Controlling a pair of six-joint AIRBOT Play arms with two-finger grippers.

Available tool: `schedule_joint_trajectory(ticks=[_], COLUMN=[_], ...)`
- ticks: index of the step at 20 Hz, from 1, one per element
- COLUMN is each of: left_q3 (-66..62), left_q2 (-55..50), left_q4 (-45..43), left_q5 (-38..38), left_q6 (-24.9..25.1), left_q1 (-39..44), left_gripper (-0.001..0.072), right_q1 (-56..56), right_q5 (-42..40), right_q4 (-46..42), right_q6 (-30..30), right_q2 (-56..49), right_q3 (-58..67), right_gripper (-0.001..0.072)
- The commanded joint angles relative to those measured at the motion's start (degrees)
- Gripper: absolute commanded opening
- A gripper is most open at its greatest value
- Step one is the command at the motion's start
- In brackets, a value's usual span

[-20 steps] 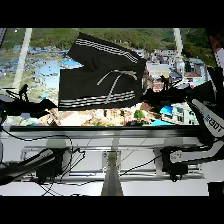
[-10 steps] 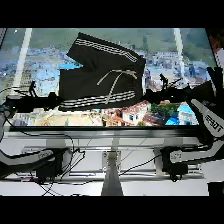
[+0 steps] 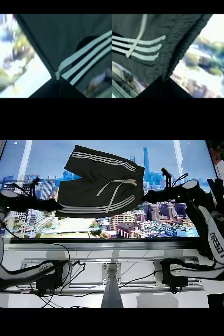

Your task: Fold the clothes and pants, and hang the long-sleeved shirts on hangers.

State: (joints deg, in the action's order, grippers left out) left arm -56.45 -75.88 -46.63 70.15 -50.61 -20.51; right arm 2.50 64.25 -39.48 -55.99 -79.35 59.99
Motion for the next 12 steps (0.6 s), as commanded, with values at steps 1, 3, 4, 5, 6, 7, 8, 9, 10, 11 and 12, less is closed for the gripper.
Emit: schedule_joint_trajectory(ticks=[1,3,4,5,6,7,8,9,10,11,12], left_q3=[-11.89,-17.31,-18.49,-18.75,-18.75,-18.75,-18.75,-18.75,-18.75,-18.75,-18.75], left_q2=[10.58,19.52,24.11,28.94,34.05,38.45,42.82,46.73,49.68,52.57,54.58], left_q4=[2.75,2.54,2.56,2.49,1.79,1.64,1.62,1.62,1.44,-0.15,-2.08], left_q5=[0.28,-4.66,-8.33,-12.81,-17.38,-20.79,-24.04,-26.88,-29.46,-32.00,-33.81], left_q6=[-0.42,-0.42,-0.42,-0.39,-0.42,-0.39,-0.39,-0.37,-0.35,-0.35,-0.37], left_q1=[0.28,-0.33,-1.07,-1.90,-3.15,-4.50,-6.23,-8.07,-9.75,-11.23,-12.44], left_gripper=[0.0011,0.0011,0.0011,0.0011,0.0011,0.0011,0.0012,0.0012,0.0011,0.0011,0.0011], right_q1=[-4.46,-7.87,-9.60,-11.04,-12.37,-13.40,-14.23,-14.99,-15.50,-15.89,-15.87], right_q5=[0.87,0.72,0.68,0.66,0.63,0.61,0.59,0.55,0.24,-0.48,-2.03], right_q4=[-1.18,-0.33,0.63,1.51,2.71,4.04,5.81,8.11,10.21,12.11,13.46], right_q6=[0.04,-0.37,-0.48,-0.52,-0.98,-3.02,-5.77,-8.76,-10.88,-12.98,-15.04], right_q2=[9.81,16.41,19.78,22.75,25.92,28.65,31.26,33.99,36.46,39.01,41.31], right_q3=[7.87,12.00,13.77,15.21,16.44,17.22,17.84,18.21,18.23,18.23,18.23], right_gripper=[0.0019,0.0019,0.0020,0.0020,0.0020,0.0020,0.0020,0.0020,0.0020,0.0020,0.0020])
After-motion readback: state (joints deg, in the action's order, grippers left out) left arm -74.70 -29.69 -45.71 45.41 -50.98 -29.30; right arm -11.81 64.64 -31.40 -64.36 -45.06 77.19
